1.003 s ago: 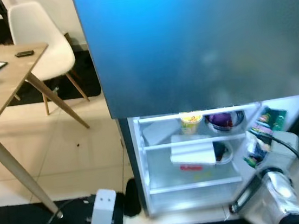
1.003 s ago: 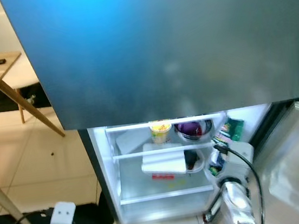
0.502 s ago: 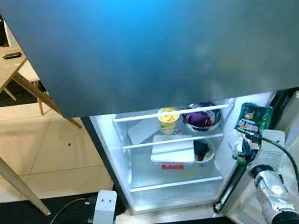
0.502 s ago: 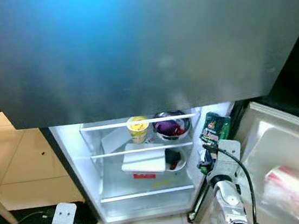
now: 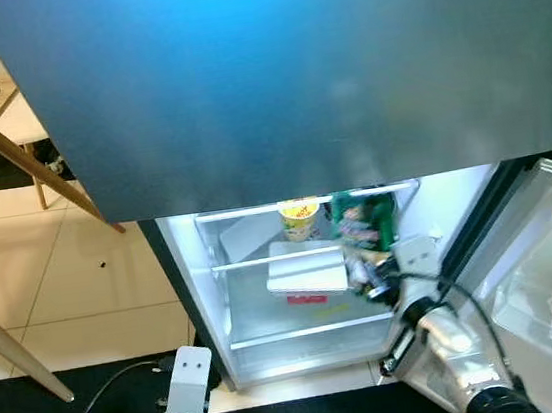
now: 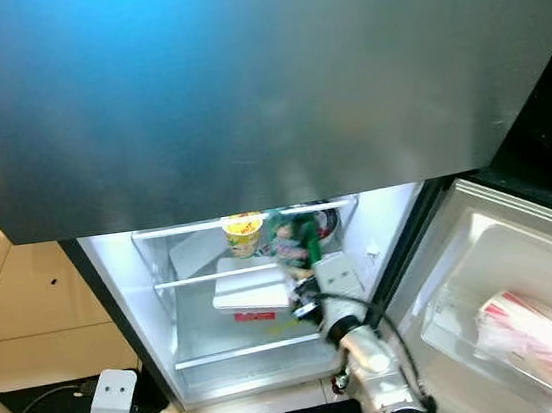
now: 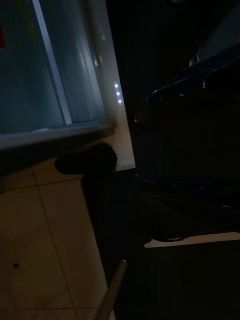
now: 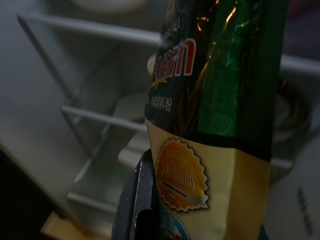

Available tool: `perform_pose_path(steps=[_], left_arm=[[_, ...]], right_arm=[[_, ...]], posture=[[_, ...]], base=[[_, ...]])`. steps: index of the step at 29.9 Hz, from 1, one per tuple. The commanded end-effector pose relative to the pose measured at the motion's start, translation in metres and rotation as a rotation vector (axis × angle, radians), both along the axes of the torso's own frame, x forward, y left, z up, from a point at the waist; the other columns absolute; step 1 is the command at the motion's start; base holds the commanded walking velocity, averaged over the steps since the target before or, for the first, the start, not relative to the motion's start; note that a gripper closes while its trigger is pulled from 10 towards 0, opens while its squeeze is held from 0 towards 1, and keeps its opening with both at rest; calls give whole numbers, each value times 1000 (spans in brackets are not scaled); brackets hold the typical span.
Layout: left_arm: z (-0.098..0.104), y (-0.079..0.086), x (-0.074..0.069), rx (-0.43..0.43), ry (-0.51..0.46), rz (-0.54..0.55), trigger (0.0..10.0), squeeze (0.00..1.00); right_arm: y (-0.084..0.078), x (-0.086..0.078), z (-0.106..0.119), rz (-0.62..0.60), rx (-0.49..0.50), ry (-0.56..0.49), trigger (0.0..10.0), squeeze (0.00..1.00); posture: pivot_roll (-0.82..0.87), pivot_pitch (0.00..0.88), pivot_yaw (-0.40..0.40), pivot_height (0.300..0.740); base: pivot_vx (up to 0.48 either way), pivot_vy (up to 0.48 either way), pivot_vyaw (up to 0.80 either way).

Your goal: Restocking fridge

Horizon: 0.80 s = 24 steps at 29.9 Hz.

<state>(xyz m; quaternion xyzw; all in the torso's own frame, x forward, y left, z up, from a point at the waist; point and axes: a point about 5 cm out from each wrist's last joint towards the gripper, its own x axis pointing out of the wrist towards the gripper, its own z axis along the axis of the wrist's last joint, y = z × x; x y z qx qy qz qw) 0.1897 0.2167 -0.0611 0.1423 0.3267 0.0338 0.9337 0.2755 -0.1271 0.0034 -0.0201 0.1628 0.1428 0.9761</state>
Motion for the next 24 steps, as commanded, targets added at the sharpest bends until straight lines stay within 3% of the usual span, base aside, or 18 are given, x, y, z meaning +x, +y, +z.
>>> perform_pose_path(steps=[1,6,24], left_arm=[[-3,4,-6,1,17,13,10000,0],[-3,7,-7,5,22,19,10000,0],[-5,6,-9,4,36,20,10000,0]], right_arm=[[-15,1,-4,-124,15,37,10000,0],[-32,1,-7,-249,59,72,10000,0],[-43,-4,-10,-278,28,81,10000,0]], posture=[[-2,29,-42,740],[-3,32,-39,736],[-6,39,-42,662]], base=[[0,0,0],[0,0,0],[0,0,0]])
